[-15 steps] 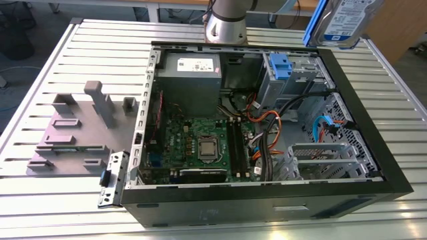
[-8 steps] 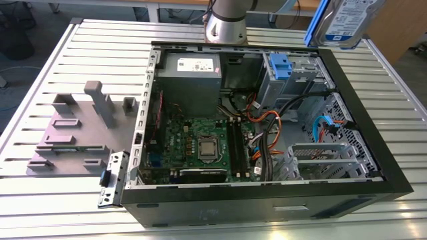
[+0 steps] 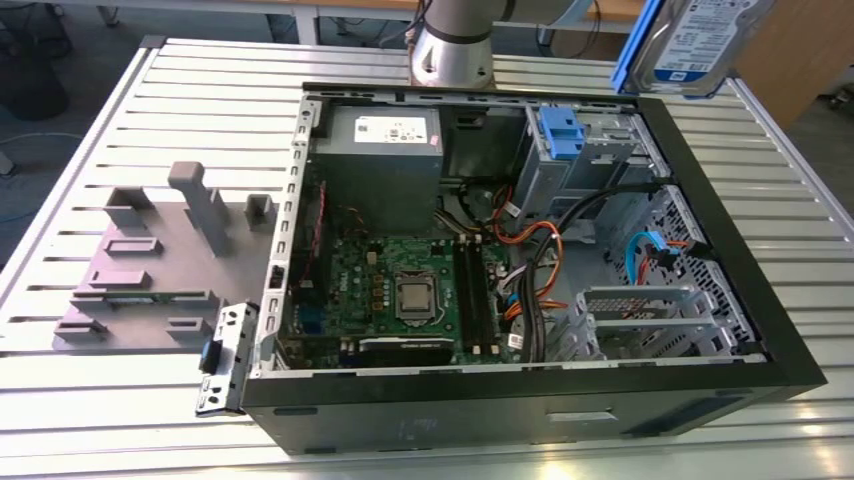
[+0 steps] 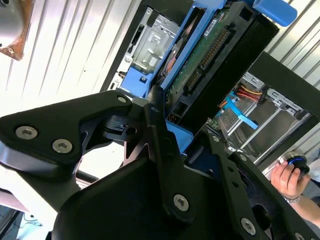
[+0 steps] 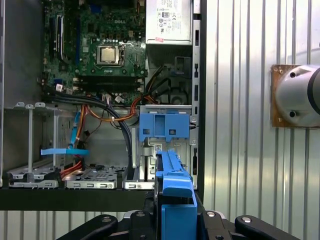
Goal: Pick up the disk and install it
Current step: 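Pick up the disk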
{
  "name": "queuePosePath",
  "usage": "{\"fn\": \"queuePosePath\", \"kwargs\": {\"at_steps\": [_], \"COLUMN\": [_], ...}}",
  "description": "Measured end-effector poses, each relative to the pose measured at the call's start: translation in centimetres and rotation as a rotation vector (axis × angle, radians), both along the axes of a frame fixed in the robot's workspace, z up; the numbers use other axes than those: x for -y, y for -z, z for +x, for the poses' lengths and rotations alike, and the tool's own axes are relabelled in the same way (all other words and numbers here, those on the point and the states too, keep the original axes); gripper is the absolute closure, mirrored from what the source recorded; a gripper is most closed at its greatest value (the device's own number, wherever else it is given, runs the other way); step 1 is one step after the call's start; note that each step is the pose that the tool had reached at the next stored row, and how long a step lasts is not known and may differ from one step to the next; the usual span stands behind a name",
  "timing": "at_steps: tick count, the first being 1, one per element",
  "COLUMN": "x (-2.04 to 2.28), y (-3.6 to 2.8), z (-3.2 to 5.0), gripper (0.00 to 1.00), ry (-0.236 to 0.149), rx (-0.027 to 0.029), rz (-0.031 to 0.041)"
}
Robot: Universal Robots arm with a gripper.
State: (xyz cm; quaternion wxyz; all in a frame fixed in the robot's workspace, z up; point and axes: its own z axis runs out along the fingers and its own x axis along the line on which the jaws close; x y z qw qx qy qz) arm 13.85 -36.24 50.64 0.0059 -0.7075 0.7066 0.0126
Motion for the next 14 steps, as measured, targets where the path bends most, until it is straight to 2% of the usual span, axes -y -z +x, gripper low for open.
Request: {"fn": "queuePosePath", "kwargs": {"at_steps": [14], "x": [0.0], "y": [0.01], "z": [0.67], "gripper": [0.63], "ry": [0.0], "rx": [0.0], "rz": [0.0]}}
